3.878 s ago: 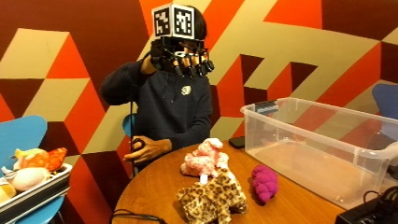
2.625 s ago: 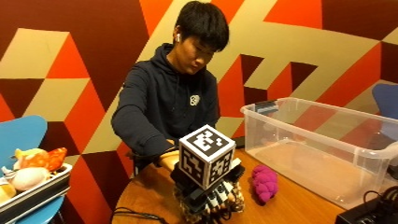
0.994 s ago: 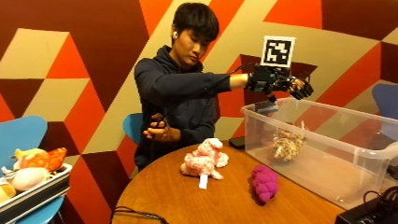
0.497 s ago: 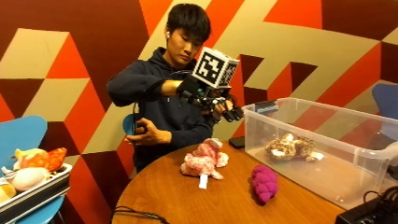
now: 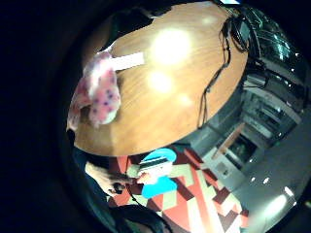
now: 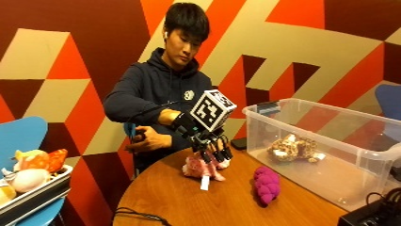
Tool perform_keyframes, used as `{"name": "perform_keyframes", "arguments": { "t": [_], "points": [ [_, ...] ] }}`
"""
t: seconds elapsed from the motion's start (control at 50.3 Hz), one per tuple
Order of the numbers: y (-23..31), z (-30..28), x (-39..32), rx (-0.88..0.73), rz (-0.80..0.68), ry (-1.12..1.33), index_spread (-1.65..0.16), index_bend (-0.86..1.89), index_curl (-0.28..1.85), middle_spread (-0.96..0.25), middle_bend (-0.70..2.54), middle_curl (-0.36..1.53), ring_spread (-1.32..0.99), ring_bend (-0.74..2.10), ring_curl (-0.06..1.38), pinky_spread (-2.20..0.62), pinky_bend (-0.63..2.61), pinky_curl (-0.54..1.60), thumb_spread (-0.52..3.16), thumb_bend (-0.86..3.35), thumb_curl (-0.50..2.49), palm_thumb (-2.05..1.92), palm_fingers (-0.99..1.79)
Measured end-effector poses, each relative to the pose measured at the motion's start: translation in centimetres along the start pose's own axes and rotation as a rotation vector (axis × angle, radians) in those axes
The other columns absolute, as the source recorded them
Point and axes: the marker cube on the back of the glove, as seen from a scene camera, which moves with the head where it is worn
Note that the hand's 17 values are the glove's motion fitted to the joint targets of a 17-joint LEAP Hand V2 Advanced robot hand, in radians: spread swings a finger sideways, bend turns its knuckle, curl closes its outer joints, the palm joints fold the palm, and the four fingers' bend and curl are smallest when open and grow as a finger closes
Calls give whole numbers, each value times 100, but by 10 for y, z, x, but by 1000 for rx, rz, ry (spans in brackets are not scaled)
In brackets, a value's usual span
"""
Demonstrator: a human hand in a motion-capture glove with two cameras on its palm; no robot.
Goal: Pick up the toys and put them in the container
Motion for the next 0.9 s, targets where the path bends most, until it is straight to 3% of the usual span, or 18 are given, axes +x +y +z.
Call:
{"name": "perform_keyframes", "arguments": {
  "t": [0.119,0.259,0.477,0.895],
  "points": [
    [3,0,-2,27,11,5,-24,13,34,2,9,26,-2,14,29,1,75,38,126,16,49,50,-27],
    [15,-18,2,186,12,-4,-25,41,43,0,14,25,-1,10,23,1,62,35,140,28,55,65,-11],
    [34,-39,5,381,-11,12,-28,81,57,-13,42,35,-12,19,20,-1,40,27,136,28,59,71,38],
    [60,-58,9,390,-18,8,-26,94,76,-24,51,42,-24,22,24,-4,38,31,128,23,63,74,37]
  ]
}}
